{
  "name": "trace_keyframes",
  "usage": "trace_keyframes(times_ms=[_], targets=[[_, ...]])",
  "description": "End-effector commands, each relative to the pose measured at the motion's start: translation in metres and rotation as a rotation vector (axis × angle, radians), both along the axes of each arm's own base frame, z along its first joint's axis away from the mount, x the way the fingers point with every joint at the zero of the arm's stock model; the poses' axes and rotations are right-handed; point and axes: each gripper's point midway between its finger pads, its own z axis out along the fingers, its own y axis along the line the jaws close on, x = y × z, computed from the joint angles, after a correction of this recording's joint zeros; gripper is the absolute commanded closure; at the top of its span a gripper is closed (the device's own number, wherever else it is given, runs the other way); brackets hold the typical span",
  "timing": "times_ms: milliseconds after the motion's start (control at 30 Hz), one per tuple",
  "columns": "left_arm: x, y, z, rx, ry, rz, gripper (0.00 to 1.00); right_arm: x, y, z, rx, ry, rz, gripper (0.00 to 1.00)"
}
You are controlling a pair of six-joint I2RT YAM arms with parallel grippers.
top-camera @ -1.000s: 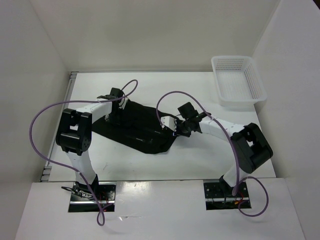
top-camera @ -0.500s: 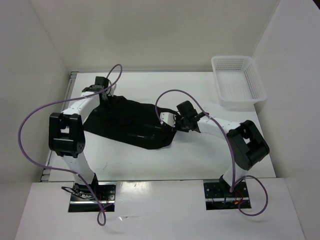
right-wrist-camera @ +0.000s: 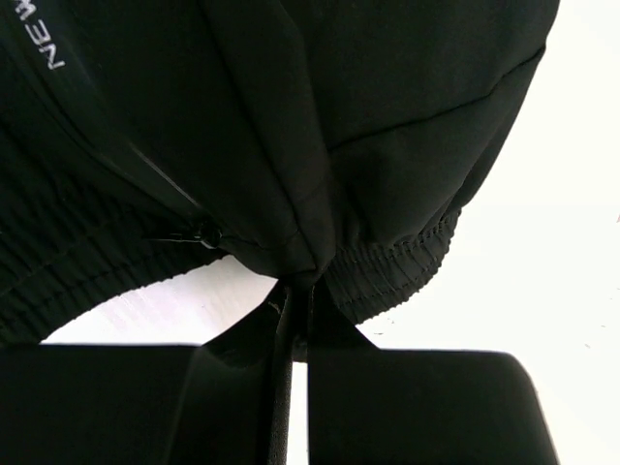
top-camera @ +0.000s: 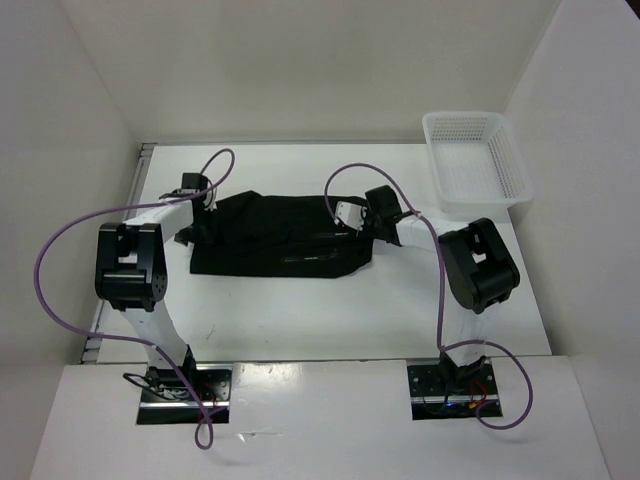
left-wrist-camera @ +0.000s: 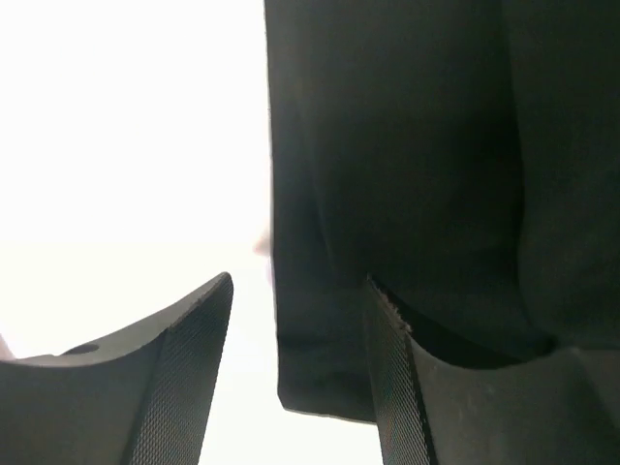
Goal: Fold and stack the shorts
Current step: Flatten the shorts out
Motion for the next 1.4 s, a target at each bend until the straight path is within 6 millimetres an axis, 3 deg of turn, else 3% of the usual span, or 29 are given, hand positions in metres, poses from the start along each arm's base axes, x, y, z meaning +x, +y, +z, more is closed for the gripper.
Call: trace_keyframes(times_ms=[0, 167, 333, 467, 533, 633, 733, 833, 867, 933, 1067, 1100, 1167, 1200, 1267, 1367], targets=[[-0.005, 0.01, -0.015, 0.043, 0.02, 0.017, 0.36, 0.023, -0.001, 0.016, -0.017, -0.083, -0.006, 1.0], [-0.018, -0.02, -0.03, 0.023, 0.07, -0.065, 0.36, 0.028, -0.012, 0.014, -0.038, -0.088, -0.017, 1.0], [-0.018, -0.053, -0.033, -0.027, 0.09, -0.151, 0.4, 0.046, -0.005, 0.043, -0.015, -0.148, -0.018, 1.0], [-0.029, -0.06, -0.023, -0.045, 0.104, -0.17, 0.41, 0.051, 0.001, 0.056, -0.002, -0.142, -0.004, 1.0], [-0.034, -0.052, -0.015, -0.009, 0.095, -0.158, 0.41, 0.047, 0.0, 0.052, -0.009, -0.123, -0.004, 1.0], [-0.031, -0.026, -0.004, 0.059, 0.068, -0.092, 0.4, 0.045, 0.001, 0.05, 0.001, -0.11, -0.003, 1.0], [-0.002, 0.007, 0.028, 0.154, -0.057, 0.004, 0.31, 0.041, 0.006, 0.052, 0.011, -0.099, 0.006, 1.0], [0.026, 0.024, 0.062, 0.204, -0.185, 0.063, 0.29, 0.039, 0.007, 0.056, 0.017, -0.092, 0.013, 1.0], [0.032, 0.024, 0.068, 0.203, -0.204, 0.065, 0.18, 0.039, 0.007, 0.061, 0.021, -0.102, 0.013, 1.0], [0.048, 0.011, 0.093, 0.195, -0.277, 0.042, 0.16, 0.036, 0.006, 0.056, 0.016, -0.091, 0.013, 1.0], [0.043, -0.06, 0.11, 0.052, -0.309, -0.144, 0.16, 0.029, 0.008, 0.055, 0.014, -0.085, 0.022, 1.0], [0.036, -0.083, 0.108, 0.02, -0.294, -0.204, 0.18, 0.029, 0.008, 0.055, 0.014, -0.085, 0.022, 1.0], [0.021, -0.11, 0.099, -0.068, -0.232, -0.284, 0.21, 0.026, 0.007, 0.051, 0.01, -0.075, 0.023, 1.0], [0.014, -0.121, 0.089, -0.091, -0.196, -0.316, 0.28, 0.026, 0.006, 0.051, 0.004, -0.077, 0.03, 1.0], [0.006, -0.134, 0.082, -0.126, -0.158, -0.352, 0.34, 0.023, 0.01, 0.051, 0.004, -0.077, 0.04, 1.0], [-0.004, -0.149, 0.063, -0.158, -0.091, -0.394, 0.35, 0.021, 0.011, 0.05, 0.007, -0.066, 0.046, 1.0]])
